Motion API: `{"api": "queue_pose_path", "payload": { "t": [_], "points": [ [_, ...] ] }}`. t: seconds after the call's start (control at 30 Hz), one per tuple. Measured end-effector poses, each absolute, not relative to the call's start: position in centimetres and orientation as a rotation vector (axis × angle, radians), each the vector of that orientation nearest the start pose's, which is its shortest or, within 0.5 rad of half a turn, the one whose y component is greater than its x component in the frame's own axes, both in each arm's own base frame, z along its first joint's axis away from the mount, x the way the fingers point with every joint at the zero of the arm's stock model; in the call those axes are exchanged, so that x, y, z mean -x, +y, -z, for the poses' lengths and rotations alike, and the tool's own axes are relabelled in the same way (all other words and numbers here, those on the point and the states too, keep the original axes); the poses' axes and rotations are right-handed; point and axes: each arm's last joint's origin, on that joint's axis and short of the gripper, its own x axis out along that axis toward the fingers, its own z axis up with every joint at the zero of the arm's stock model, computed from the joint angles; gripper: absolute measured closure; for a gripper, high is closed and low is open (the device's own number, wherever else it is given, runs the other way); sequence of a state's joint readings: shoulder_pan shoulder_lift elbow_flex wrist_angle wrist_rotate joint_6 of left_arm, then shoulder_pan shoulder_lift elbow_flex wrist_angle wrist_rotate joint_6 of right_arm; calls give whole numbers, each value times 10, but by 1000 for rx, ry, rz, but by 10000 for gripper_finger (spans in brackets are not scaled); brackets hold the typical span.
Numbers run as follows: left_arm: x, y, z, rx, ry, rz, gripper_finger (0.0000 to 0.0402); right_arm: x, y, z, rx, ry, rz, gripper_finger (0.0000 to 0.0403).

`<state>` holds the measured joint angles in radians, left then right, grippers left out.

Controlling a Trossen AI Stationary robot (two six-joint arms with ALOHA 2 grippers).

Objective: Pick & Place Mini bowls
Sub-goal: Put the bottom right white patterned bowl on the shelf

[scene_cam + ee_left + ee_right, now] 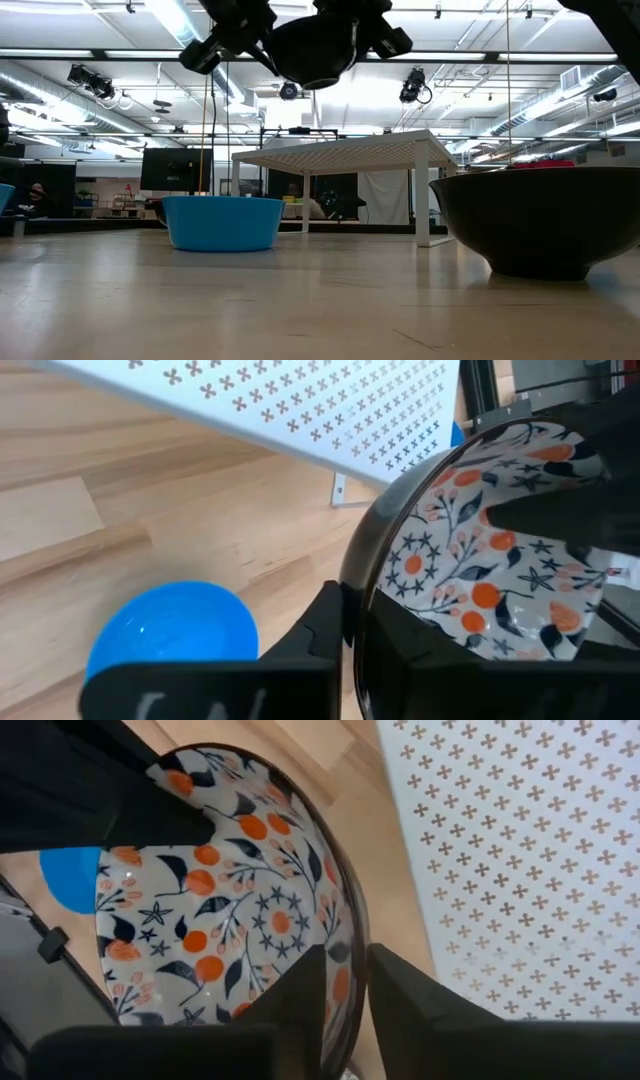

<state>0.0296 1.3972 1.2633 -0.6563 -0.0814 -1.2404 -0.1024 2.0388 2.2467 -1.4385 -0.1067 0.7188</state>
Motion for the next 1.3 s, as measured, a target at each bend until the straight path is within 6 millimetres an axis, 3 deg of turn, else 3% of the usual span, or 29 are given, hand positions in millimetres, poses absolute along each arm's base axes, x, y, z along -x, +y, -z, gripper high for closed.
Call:
{"api": "queue_pose_path", "payload": {
  "t": [0.53, 1.0, 1.3],
  "points": [
    [-292, 11, -323, 1153, 632, -562, 387, -397, -44, -355, -734, 1168, 488, 218],
    [-293, 16, -325, 1147, 609, -550, 388, -383, -46, -377, -708, 1100, 453, 218],
    [-295, 15, -327, 1129, 612, -491, 388, -379, -47, -381, -633, 1115, 363, 218]
  ]
}}
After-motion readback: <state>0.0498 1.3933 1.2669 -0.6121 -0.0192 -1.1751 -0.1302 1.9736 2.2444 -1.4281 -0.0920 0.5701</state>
